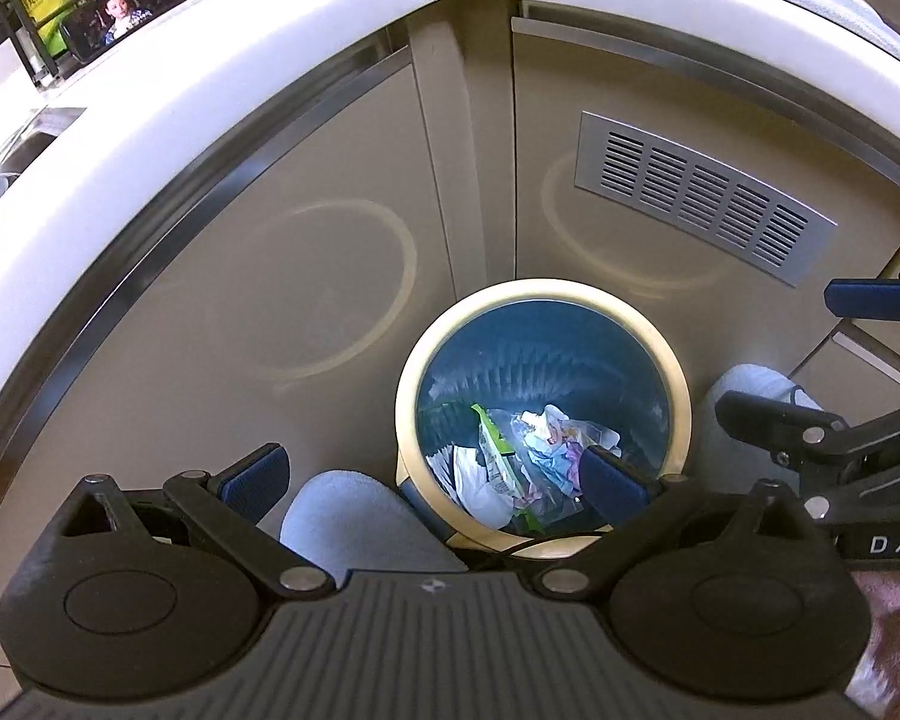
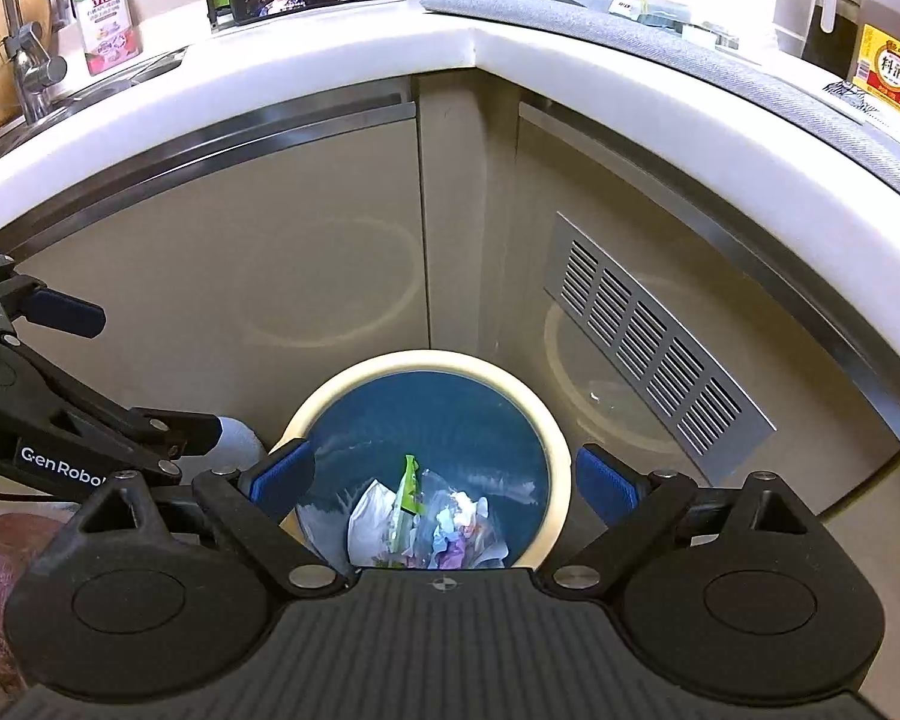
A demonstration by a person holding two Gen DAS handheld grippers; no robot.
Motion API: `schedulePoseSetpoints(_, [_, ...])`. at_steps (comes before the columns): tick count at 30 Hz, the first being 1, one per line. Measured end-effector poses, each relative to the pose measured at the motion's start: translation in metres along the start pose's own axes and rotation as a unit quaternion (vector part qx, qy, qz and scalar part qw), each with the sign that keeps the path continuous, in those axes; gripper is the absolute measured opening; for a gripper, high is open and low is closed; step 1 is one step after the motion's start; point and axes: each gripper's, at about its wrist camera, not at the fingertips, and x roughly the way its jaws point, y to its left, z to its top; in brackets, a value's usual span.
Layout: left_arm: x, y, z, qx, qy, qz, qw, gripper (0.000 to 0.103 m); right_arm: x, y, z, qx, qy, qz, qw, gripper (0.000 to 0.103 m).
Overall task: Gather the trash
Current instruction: 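Raise both open tools above the bin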
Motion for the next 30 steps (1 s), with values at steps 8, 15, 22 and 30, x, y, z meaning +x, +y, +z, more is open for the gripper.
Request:
schedulePoseSetpoints(8, [-0.002,-0.001,-0.002,0.0,-0.008,0.004,1.0,0.103,0.002,0.001,0.0,-0.006,0.002,0.004,1.0,0.096])
schedulePoseSetpoints(15, [-0.007,0.0,-0.002,0.001,-0.021,0.012,0.9997,0.103,0.002,0.001,-0.001,-0.007,0.003,0.005,1.0,0.097])
schedulePoseSetpoints(22, [-0.01,0.001,-0.002,0.005,-0.031,0.019,0.9993,0.103,0.002,0.001,-0.001,-0.008,0.001,0.005,1.0,0.098])
schedulePoseSetpoints(30, [-0.016,0.003,-0.001,0.0,-0.049,0.024,0.9985,0.103,0.002,0.002,-0.001,-0.013,0.002,0.007,1.0,0.098])
